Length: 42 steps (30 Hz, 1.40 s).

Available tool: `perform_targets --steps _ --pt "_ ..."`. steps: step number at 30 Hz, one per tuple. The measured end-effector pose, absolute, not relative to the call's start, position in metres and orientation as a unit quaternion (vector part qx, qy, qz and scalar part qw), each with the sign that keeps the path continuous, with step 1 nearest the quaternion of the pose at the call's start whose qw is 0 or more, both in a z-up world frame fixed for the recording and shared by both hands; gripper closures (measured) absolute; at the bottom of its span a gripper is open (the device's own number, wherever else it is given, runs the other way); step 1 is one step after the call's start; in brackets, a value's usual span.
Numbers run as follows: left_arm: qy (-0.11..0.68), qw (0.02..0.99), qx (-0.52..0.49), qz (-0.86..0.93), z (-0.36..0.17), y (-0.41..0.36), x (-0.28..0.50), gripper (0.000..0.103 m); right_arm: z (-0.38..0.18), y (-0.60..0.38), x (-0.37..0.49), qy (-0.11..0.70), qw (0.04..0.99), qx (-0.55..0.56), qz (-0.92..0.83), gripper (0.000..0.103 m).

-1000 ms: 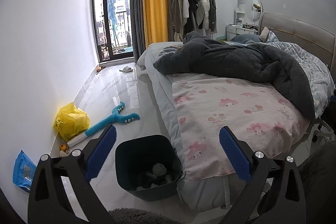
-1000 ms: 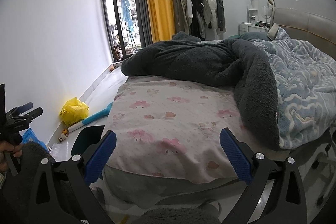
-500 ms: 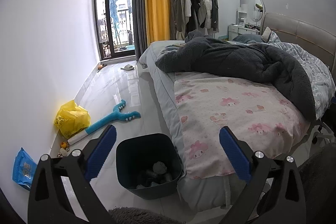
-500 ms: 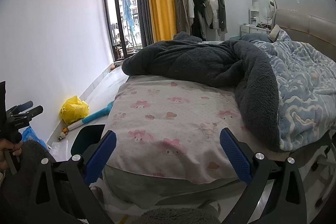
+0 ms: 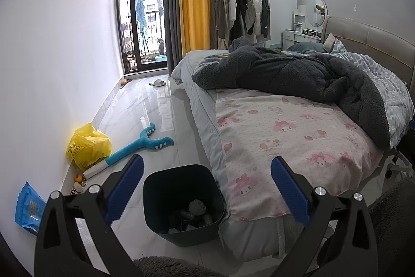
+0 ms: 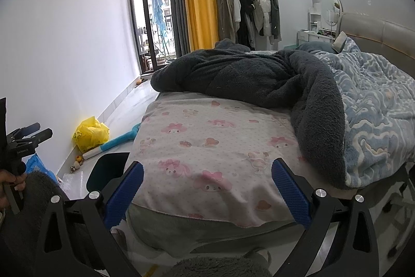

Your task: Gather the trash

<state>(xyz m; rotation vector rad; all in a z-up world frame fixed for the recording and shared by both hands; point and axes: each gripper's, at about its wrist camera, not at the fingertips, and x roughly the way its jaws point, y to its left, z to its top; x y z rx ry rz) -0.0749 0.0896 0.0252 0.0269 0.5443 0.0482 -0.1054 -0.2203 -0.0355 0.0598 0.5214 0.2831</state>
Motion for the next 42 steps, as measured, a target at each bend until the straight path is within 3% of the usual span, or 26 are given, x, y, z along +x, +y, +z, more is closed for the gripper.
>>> perform_targets --steps 42 --pt "0.273 0.962 0.009 0.025 0.0232 0.0934 -0.0759 0.003 -0.0386 -0.2256 -0.0970 0.260 0.955 0.023 0.144 0.003"
